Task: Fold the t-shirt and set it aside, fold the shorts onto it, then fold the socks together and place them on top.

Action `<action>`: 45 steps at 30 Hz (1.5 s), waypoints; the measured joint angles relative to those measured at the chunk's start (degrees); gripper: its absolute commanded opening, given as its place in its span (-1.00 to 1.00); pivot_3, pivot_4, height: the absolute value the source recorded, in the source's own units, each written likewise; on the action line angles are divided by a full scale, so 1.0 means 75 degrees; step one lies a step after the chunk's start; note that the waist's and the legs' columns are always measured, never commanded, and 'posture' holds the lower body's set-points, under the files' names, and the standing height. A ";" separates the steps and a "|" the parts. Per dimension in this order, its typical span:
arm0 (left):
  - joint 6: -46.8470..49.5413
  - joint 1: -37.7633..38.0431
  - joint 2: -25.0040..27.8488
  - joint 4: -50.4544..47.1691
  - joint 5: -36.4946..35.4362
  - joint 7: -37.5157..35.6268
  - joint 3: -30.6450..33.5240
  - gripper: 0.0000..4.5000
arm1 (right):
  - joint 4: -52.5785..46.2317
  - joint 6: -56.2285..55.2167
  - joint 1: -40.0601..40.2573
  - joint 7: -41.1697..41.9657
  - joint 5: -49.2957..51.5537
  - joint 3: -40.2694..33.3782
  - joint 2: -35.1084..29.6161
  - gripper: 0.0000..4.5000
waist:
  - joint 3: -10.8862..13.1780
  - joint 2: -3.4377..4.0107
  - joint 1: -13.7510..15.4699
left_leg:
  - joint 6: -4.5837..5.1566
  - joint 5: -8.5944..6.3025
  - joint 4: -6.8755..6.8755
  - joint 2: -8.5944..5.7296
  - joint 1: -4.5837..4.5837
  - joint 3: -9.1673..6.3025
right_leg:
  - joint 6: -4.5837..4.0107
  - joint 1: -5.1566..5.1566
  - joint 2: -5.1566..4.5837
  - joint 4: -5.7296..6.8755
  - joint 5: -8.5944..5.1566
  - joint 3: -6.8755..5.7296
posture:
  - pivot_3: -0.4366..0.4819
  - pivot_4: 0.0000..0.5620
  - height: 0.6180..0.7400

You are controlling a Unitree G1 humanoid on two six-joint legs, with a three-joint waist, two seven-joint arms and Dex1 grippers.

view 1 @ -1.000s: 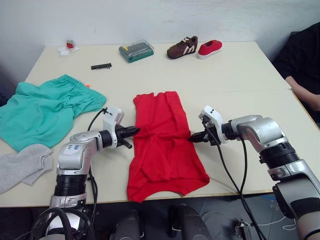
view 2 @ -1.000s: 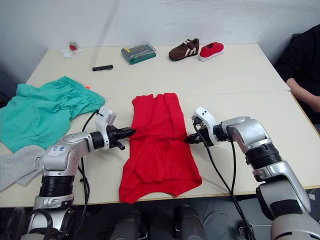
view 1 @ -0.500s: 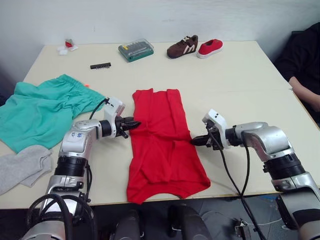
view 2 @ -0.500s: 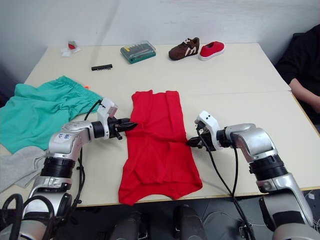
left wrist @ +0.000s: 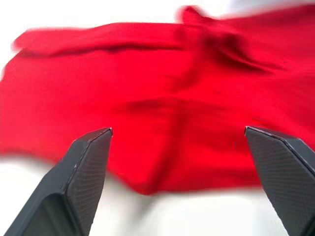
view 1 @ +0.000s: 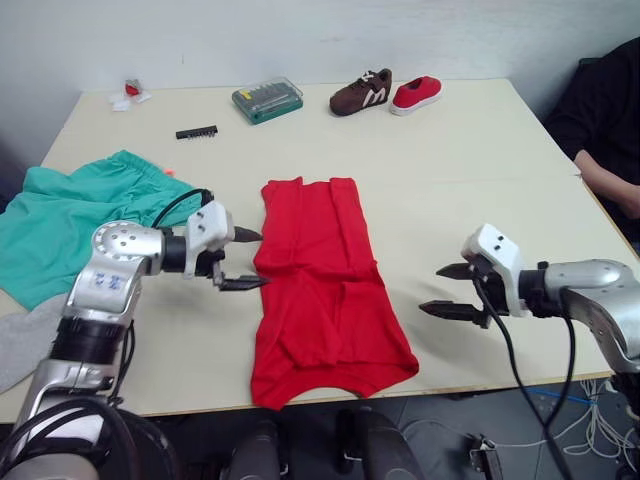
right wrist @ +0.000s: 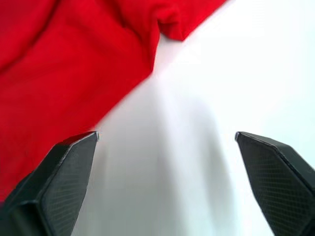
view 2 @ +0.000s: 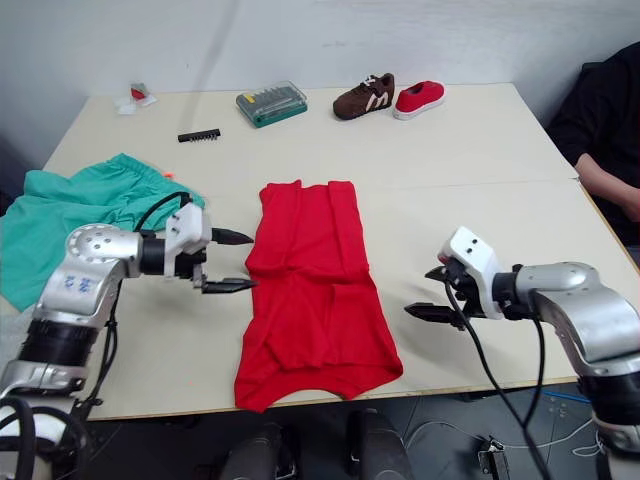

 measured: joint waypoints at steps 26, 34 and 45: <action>-1.0192 0.0201 0.0114 0.2490 0.0833 -0.0077 -0.1652 1.00 | 0.4325 -1.4077 -0.0032 -0.1543 -0.4460 0.1350 0.0970 0.99 | -0.0014 0.0019 -0.0002 | 0.0042 -0.0080 -0.0018 0.0037 0.0251 0.0015 | -0.0024 0.0236 0.0023 -0.0034 -0.0015 0.0019 | -0.05 -0.47 1.00; -1.0594 -0.0104 -0.0005 0.3328 0.1685 0.0956 -0.1999 0.04 | 0.4158 -1.3623 -0.0134 -0.1999 -0.4648 0.1879 0.1131 0.59 | -0.0036 0.0035 -0.0004 | 0.0043 -0.0078 -0.0020 0.0038 0.0257 0.0016 | -0.0024 0.0238 0.0023 -0.0029 -0.0015 0.0019 | -0.05 -0.47 1.00; -0.9088 -0.0046 -0.0003 0.3695 0.1537 0.1677 -0.2120 -1.00 | 0.3692 -1.2060 -0.0028 -0.1706 -0.3933 0.2444 0.1093 -0.99 | -0.0015 0.0069 0.0004 | 0.0042 -0.0077 -0.0028 0.0037 0.0239 0.0019 | -0.0027 0.0213 0.0023 -0.0023 -0.0018 0.0018 | -0.05 -0.47 1.00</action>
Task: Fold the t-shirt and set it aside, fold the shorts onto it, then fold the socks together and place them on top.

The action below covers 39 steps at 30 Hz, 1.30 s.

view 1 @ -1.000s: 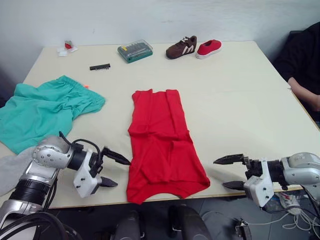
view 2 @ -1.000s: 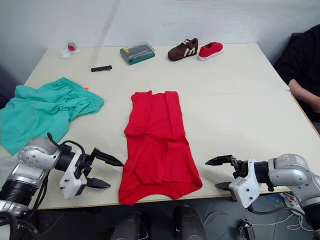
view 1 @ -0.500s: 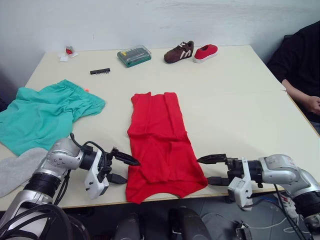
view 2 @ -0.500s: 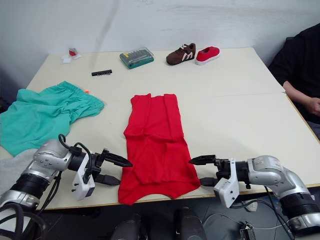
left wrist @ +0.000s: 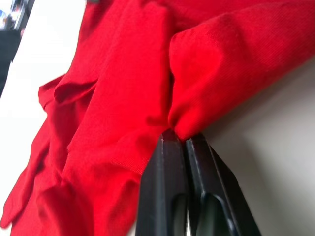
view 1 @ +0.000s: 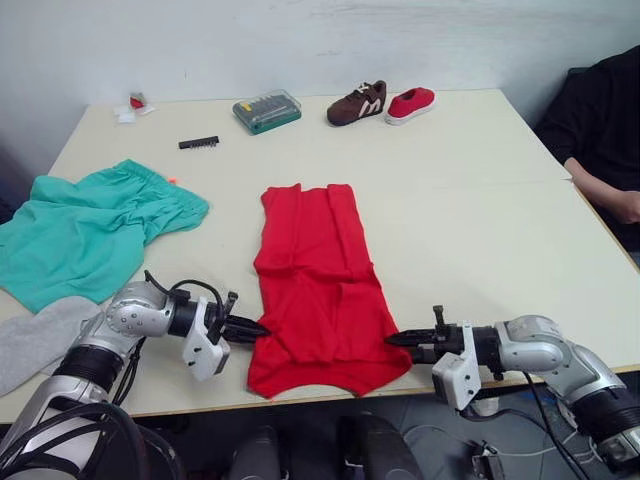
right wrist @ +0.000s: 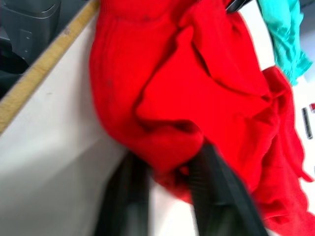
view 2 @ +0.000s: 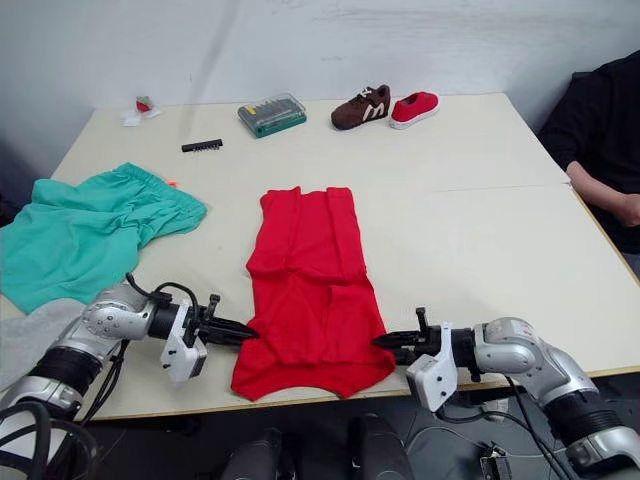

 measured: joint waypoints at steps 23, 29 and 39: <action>0.6399 0.2624 0.1982 -0.5972 -0.2941 -0.2323 0.1232 -1.00 | -0.6066 0.7572 0.2419 0.2347 0.5583 -0.1943 -0.2330 -0.99 | 0.0018 -0.0002 0.0112 | -0.0014 -0.0024 -0.0006 -0.0004 -0.0100 -0.0036 | 0.0015 -0.0068 0.0002 -0.0020 -0.0048 -0.0018 | -0.05 -0.47 1.00; 0.6760 0.3542 0.2426 -0.6523 -0.3264 -0.2953 0.1387 -1.00 | -0.6595 0.8347 0.3492 0.2789 0.6136 -0.2763 -0.2556 -0.99 | 0.0021 -0.0005 0.0162 | -0.0027 -0.0024 -0.0033 -0.0002 -0.0099 -0.0038 | 0.0009 -0.0079 0.0011 -0.0028 -0.0053 -0.0019 | -0.05 -0.47 1.00; 0.8832 0.1786 0.1139 -0.5871 -0.3629 -0.1860 0.1692 -1.00 | -0.6018 0.9722 0.1815 0.2210 0.6665 -0.2978 -0.1851 -0.99 | 0.0038 -0.0032 0.0207 | -0.0001 -0.0002 -0.0017 -0.0005 -0.0106 -0.0038 | 0.0008 -0.0070 0.0013 -0.0039 -0.0045 -0.0013 | -0.05 -0.47 1.00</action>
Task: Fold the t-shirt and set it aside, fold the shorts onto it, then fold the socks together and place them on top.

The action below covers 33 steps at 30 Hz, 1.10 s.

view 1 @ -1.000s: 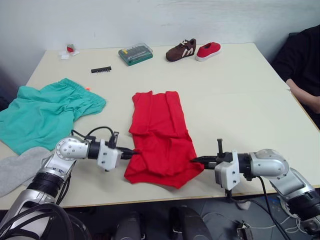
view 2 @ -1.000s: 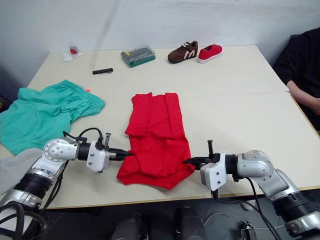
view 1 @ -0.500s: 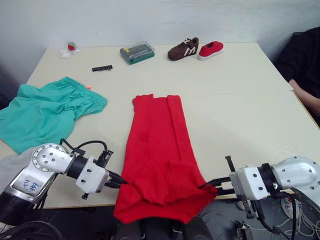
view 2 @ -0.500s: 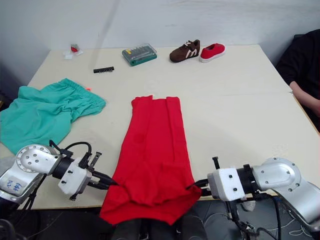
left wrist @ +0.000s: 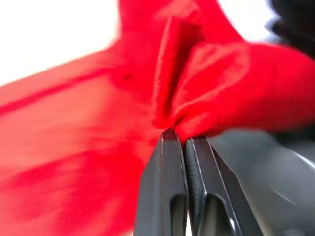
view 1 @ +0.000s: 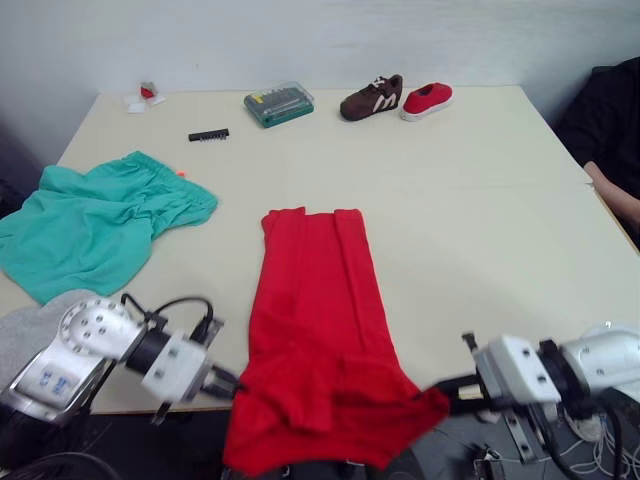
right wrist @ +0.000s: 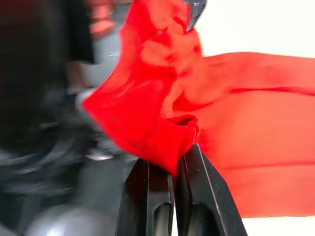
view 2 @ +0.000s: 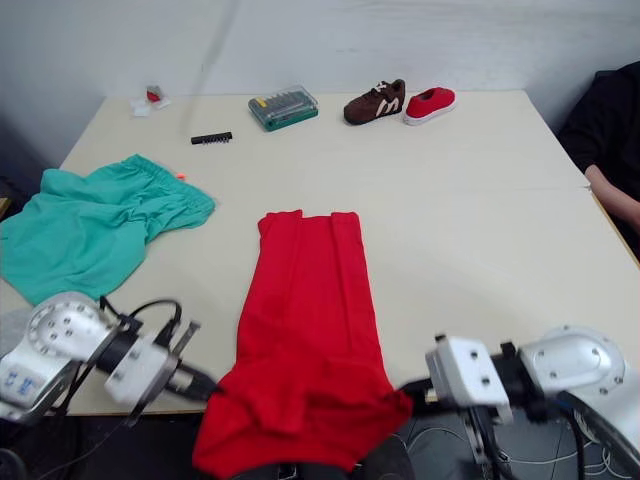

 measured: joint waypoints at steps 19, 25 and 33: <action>0.4113 -0.3146 -0.3121 0.4292 0.0668 0.4046 0.0705 -1.00 | 0.8406 0.1422 -0.6691 -0.0973 -0.2923 0.2384 0.3942 -0.99 | 0.0007 -0.0012 -0.0230 | -0.0060 0.0037 0.0071 0.0006 -0.0065 0.0026 | 0.0007 -0.0076 0.0000 0.0088 0.0008 0.0006 | -0.05 -0.47 1.00; 0.4482 -0.3122 -0.3369 0.4489 0.0848 0.4623 0.0913 -1.00 | 1.0055 0.1542 -0.7513 -0.1088 -0.3229 0.2071 0.4477 -0.99 | 0.0007 -0.0011 -0.0254 | -0.0066 0.0040 0.0069 0.0008 -0.0065 0.0026 | 0.0007 -0.0081 -0.0001 0.0098 0.0008 0.0007 | -0.05 -0.47 1.00; 0.4932 -0.2602 -0.3522 0.3729 0.0350 0.5213 0.2081 -1.00 | 1.0504 0.1351 -0.7956 -0.0528 -0.3355 0.1724 0.4777 -0.99 | 0.0008 -0.0009 -0.0310 | -0.0071 0.0042 0.0068 0.0008 -0.0063 0.0024 | 0.0006 -0.0083 -0.0005 0.0110 0.0009 0.0009 | -0.05 -0.47 1.00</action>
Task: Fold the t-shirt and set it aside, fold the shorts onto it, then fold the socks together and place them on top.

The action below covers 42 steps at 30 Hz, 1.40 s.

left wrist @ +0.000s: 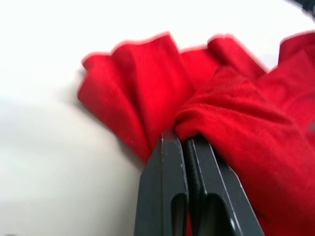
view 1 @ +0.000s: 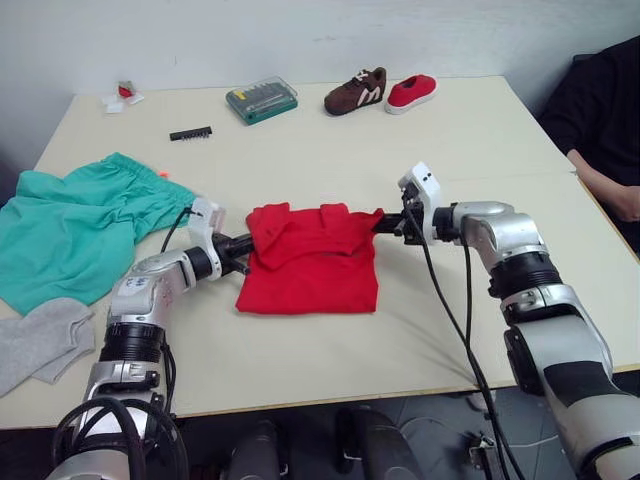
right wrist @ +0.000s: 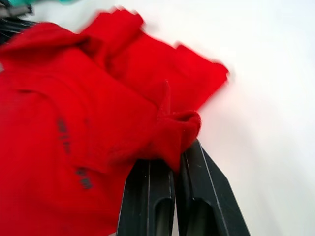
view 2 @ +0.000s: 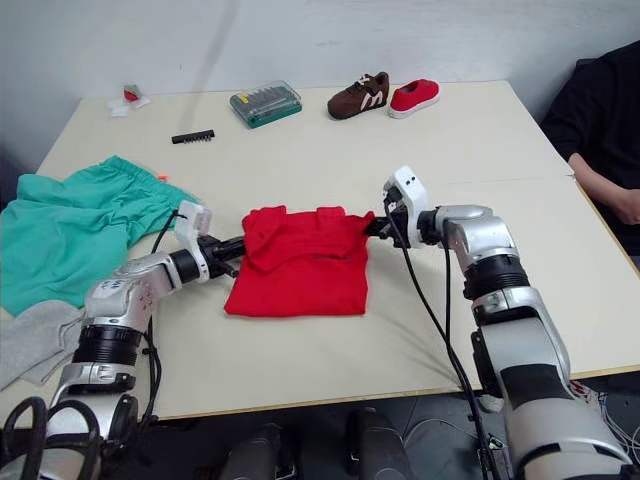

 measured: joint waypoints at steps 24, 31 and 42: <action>0.0156 0.0076 0.0392 0.0159 0.0420 -0.0144 -0.0140 0.44 | 0.0528 -0.1468 0.0231 -0.0457 -0.1479 0.0015 0.0013 0.91 | 0.0000 0.0000 -0.0036 | -0.0003 -0.0001 -0.0011 -0.0004 0.0002 0.0003 | 0.0000 0.0000 -0.0005 -0.0008 0.0000 0.0000 | -0.05 -0.47 1.00; 0.0205 0.0310 0.1278 -0.0227 0.0361 -0.0505 0.0239 0.99 | -0.2636 -0.1532 0.2349 0.0132 -0.1528 -0.0004 -0.1410 1.00 | 0.0001 0.0002 -0.0042 | -0.0012 -0.0006 -0.0024 -0.0002 0.0003 0.0001 | 0.0000 -0.0003 -0.0002 -0.0019 0.0000 0.0000 | -0.05 -0.47 1.00; -0.3340 0.2694 0.3184 -0.3431 0.1025 -0.4521 -0.1268 0.99 | -0.7091 -0.3668 0.5284 0.0640 -0.1417 0.0001 -0.2258 1.00 | 0.0002 0.0003 -0.0027 | -0.0078 -0.0016 -0.0095 -0.0009 0.0057 0.0012 | -0.0030 0.0020 0.0001 -0.0045 0.0004 0.0008 | -0.05 -0.47 1.00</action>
